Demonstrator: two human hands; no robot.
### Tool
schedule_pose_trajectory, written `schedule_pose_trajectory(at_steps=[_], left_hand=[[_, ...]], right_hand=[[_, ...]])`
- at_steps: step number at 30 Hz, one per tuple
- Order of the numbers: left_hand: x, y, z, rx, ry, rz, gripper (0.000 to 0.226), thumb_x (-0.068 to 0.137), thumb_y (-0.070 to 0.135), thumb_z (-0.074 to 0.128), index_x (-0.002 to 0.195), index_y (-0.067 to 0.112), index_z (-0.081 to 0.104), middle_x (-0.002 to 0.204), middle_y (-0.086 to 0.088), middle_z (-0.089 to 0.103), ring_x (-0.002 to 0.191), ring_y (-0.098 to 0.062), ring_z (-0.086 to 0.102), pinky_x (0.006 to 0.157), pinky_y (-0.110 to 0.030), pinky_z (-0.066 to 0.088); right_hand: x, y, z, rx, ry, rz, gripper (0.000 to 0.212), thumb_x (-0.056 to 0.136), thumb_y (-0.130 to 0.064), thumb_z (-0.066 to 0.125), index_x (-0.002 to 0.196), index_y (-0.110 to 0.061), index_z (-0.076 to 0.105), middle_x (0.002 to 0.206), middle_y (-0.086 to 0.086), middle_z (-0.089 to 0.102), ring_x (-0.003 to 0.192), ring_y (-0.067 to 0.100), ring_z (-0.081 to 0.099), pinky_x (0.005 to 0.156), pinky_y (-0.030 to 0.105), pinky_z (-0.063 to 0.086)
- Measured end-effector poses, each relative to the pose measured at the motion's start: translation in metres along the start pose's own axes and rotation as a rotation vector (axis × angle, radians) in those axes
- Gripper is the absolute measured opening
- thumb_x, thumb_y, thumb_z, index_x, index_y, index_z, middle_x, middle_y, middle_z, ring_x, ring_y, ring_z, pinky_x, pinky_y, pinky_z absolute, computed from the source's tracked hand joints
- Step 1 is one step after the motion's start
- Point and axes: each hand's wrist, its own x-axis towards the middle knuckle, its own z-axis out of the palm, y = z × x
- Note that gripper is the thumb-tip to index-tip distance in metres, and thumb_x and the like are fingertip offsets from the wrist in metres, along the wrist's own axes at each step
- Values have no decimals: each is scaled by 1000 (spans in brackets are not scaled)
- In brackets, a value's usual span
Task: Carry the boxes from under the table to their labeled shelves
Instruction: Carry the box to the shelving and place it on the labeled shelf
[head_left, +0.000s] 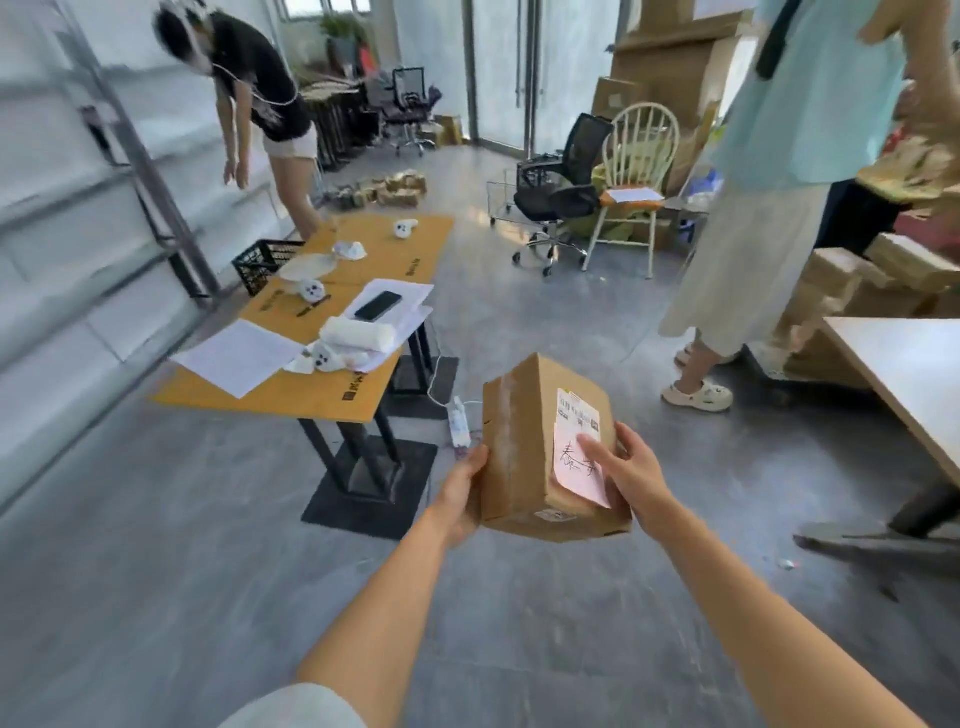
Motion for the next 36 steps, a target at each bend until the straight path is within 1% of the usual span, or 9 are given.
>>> schedule_pose_trajectory(at_steps=[3, 8, 11, 13, 20, 23, 28, 32, 36], left_hand=[[-8, 25, -58, 13, 59, 100, 35, 99, 32, 35, 126, 18, 53, 129, -10, 58, 122, -29, 53, 101, -49, 44], [-26, 57, -141, 53, 328, 212, 36, 101, 21, 32, 132, 16, 49, 128, -9, 61, 116, -28, 58, 95, -42, 50], [-46, 76, -183, 55, 510, 243, 35, 98, 11, 32, 124, 18, 55, 89, -4, 71, 72, -16, 67, 58, -23, 52], [-65, 88, -212, 41, 595, 218, 28, 97, 15, 33, 110, 22, 57, 58, 4, 53, 45, -7, 46, 38, -15, 33], [-124, 110, -296, -135, 828, 316, 33, 92, 46, 41, 78, 25, 61, 75, 6, 56, 62, -7, 50, 57, -24, 36], [-148, 120, -323, -146, 879, 362, 40, 88, 57, 41, 97, 26, 66, 90, 7, 68, 77, -7, 62, 63, -25, 45], [-176, 139, -366, -111, 923, 372, 61, 86, 49, 51, 134, 13, 46, 130, -13, 60, 115, -27, 59, 95, -39, 49], [-195, 172, -415, -184, 1051, 441, 49, 94, 37, 41, 136, 12, 42, 131, -15, 58, 105, -23, 58, 61, -19, 51], [-203, 194, -453, -262, 1123, 517, 47, 94, 32, 44, 133, 6, 47, 129, -22, 58, 117, -37, 57, 89, -35, 49]], right_hand=[[16, -15, 62, -43, -108, -22, 43, 76, -31, 74, 112, -9, 64, 100, 1, 73, 82, 13, 70, 64, 21, 55], [31, -30, 168, -72, -229, -72, 43, 77, -24, 74, 117, -11, 64, 107, 1, 71, 92, 17, 67, 76, 28, 53], [34, -37, 233, -124, -288, -113, 50, 74, -28, 76, 121, -18, 62, 101, -7, 69, 88, 12, 65, 75, 28, 54], [31, -42, 276, -148, -313, -134, 55, 73, -33, 77, 124, -20, 60, 92, -15, 65, 81, 2, 61, 64, 19, 49], [15, -46, 416, -227, -564, -109, 69, 77, -47, 68, 138, -28, 42, 119, -7, 53, 98, 17, 57, 78, 31, 51], [6, -48, 466, -217, -680, -129, 62, 81, -43, 66, 136, -30, 43, 115, -8, 57, 89, 10, 58, 67, 22, 46], [-2, -49, 546, -251, -863, -166, 46, 85, -36, 61, 129, -30, 51, 120, -3, 63, 104, 20, 59, 87, 34, 49], [3, -66, 629, -288, -1009, -201, 46, 83, -34, 63, 129, -31, 53, 106, -12, 63, 96, 11, 58, 78, 24, 45], [11, -73, 674, -224, -1125, -128, 50, 79, -30, 69, 127, -29, 57, 118, -5, 65, 106, 16, 62, 94, 38, 50]])
